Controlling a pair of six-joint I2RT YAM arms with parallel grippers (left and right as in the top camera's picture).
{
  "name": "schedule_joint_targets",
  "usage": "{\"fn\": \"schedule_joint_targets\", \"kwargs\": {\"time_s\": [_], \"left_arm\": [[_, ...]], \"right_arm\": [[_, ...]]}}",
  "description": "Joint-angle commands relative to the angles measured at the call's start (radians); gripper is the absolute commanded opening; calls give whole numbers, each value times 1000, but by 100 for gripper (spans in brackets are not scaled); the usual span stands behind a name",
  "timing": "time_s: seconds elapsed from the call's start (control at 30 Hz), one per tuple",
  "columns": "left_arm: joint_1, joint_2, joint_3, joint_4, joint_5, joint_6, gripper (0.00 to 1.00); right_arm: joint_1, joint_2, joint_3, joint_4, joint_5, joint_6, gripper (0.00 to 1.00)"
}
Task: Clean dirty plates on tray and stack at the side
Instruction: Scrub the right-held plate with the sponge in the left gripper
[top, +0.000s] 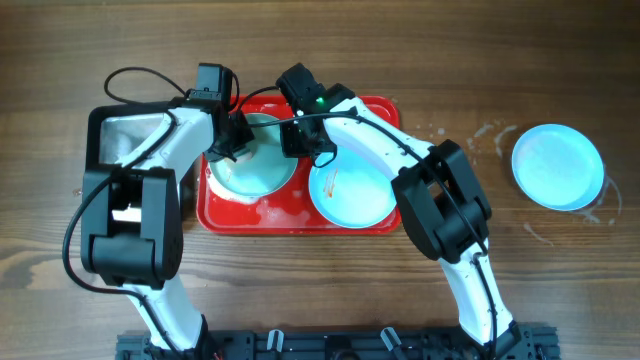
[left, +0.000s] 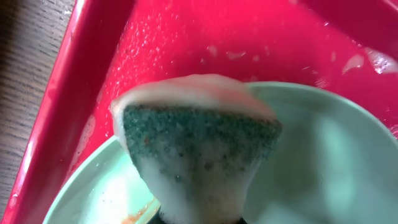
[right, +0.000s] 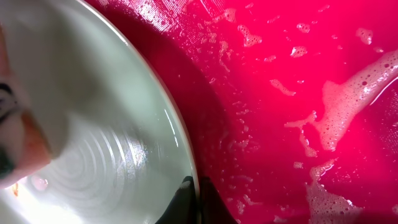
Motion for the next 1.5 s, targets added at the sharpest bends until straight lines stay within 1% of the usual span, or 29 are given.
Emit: {"fn": "schedule_joint_targets", "kwargs": {"time_s": [0.0,0.07,0.17,0.23,0.27,0.3,0.33,0.37,0.4,0.5,0.57,0.63,0.67,0.73,0.8,0.83,0.9,0.97,1.03,1.1,1.17,1.23,1.27,1.3,1.33,1.43,1.47], "left_arm": [[-3,54,-11,-27,-19,5,4],[-2,64,-16,-93,-21,4,4],[-2,64,-16,-247,-17,5,4],[-2,64,-16,-321,-16,16,4],[-2,64,-16,-337,-5,23,4],[-2,64,-16,-338,32,56,4],[-2,65,-16,-310,96,104,4],[-2,65,-16,-270,133,125,4],[-3,65,-16,-234,138,125,4],[-3,65,-34,-15,133,164,4],[-3,70,-73,172,89,204,4],[-3,86,-97,276,0,203,4],[-2,95,-102,288,-32,202,4],[-3,104,-104,236,-64,195,4],[-2,104,-104,144,-67,190,4],[-2,104,-104,73,-70,179,4],[-2,104,-104,-85,-137,80,4],[-2,104,-104,-200,-209,-14,4],[-2,104,-104,-260,-264,-92,4],[-2,104,-104,-251,-267,-123,4],[-4,104,-108,-166,-263,-127,4],[-9,105,-130,-17,-241,-79,4],[-11,105,-148,71,-205,-26,4],[-14,105,-179,192,-140,50,4],[-16,104,-207,282,-88,91,4],[-20,105,-287,470,37,147,4],[-21,105,-304,496,67,147,4]], "right_arm": [[6,35,2,2,7,6,4],[6,38,2,2,4,3,4],[6,40,2,3,3,4,4],[6,41,2,6,-4,3,4],[6,41,2,7,-4,4,4],[6,41,2,8,-4,3,4],[6,41,2,8,-4,3,4],[6,41,2,8,-4,4,4],[6,41,2,7,-4,3,4],[6,41,2,6,-4,3,4],[6,41,2,5,-4,3,4],[5,41,2,4,-4,3,4],[5,41,2,3,-4,3,4],[5,41,2,3,-4,3,4],[5,41,2,3,-4,3,4],[5,41,2,3,-4,3,4],[5,41,2,4,-4,3,4],[5,41,2,5,-4,3,4],[5,41,2,5,-4,3,4],[5,41,2,5,-4,3,4],[5,41,2,5,-5,3,4],[5,41,2,5,-5,3,4],[5,41,2,5,-5,3,4],[5,41,2,5,-5,3,4],[5,41,2,4,-5,3,4],[5,41,2,5,-4,3,4],[5,41,2,5,-5,3,4]]}}
